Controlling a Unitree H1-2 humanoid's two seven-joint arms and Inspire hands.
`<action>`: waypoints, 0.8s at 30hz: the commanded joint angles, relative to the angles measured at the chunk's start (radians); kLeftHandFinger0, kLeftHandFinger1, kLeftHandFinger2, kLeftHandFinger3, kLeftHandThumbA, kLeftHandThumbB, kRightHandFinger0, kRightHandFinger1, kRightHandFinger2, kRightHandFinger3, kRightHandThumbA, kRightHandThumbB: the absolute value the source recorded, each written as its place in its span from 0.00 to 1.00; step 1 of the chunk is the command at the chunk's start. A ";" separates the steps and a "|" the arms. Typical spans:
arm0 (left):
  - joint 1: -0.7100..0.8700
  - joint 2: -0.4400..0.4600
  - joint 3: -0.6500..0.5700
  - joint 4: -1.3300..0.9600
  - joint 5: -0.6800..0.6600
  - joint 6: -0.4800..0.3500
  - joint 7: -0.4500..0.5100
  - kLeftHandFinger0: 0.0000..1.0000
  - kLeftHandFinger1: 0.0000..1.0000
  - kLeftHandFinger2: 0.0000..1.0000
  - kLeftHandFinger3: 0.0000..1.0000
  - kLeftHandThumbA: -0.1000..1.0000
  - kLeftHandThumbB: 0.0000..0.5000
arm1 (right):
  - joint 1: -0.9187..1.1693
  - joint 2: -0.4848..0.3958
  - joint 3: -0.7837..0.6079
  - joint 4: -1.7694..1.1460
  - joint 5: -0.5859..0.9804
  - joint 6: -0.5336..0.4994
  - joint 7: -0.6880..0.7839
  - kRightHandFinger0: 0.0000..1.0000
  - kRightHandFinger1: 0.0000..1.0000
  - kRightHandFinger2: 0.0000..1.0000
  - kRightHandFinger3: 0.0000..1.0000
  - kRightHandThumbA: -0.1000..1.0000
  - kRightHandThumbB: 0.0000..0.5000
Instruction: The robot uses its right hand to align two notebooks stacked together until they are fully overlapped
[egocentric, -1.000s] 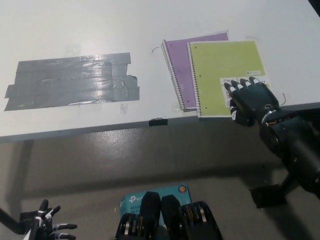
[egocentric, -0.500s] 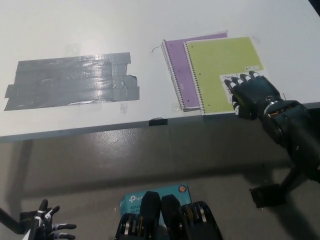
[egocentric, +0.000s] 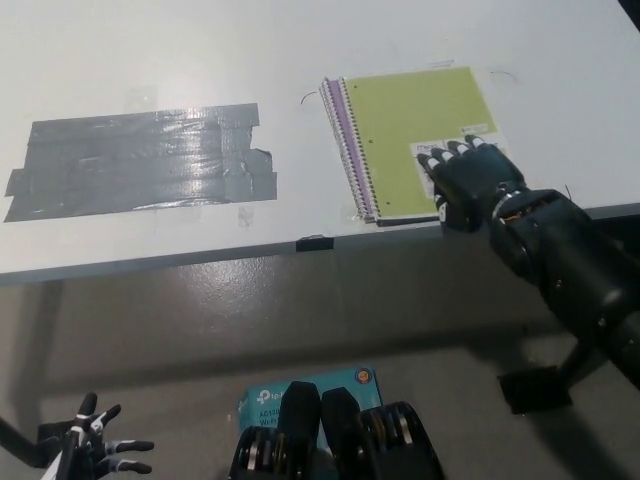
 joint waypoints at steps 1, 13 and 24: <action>-0.002 0.025 0.002 -0.019 0.000 -0.013 -0.020 0.35 0.45 0.56 1.00 1.00 1.00 | -0.035 0.022 0.024 0.026 -0.009 -0.041 0.009 1.00 1.00 1.00 1.00 1.00 1.00; -0.008 0.023 -0.006 -0.025 0.006 -0.002 -0.017 0.38 0.45 0.55 1.00 1.00 1.00 | -0.039 0.011 0.044 0.040 -0.018 -0.049 0.000 1.00 1.00 1.00 1.00 1.00 1.00; -0.007 0.035 -0.017 -0.024 0.014 -0.017 -0.025 0.38 0.49 0.56 1.00 1.00 1.00 | -0.043 -0.020 0.035 0.046 -0.010 -0.073 -0.013 1.00 1.00 1.00 1.00 1.00 1.00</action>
